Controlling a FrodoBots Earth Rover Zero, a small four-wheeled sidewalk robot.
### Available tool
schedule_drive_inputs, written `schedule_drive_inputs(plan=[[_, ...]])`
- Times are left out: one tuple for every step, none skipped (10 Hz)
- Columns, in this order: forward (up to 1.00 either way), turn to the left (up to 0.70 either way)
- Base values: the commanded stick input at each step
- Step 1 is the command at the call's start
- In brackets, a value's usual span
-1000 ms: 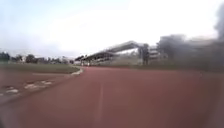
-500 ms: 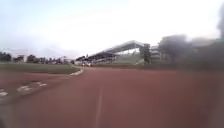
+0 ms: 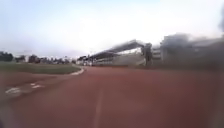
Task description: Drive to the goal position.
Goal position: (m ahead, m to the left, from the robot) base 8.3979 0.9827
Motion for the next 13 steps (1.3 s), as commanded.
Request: schedule_drive_inputs(plan=[[0.7,0.03],[0.7,0.02],[0.7,0.02],[0.7,0.0],[0.7,0.0],[0.7,0.0],[0.7,0.0],[0.7,-0.03],[0.7,-0.33],[0.7,-0.33],[0.7,-0.31],[0.7,-0.28],[0.7,-0.12]])
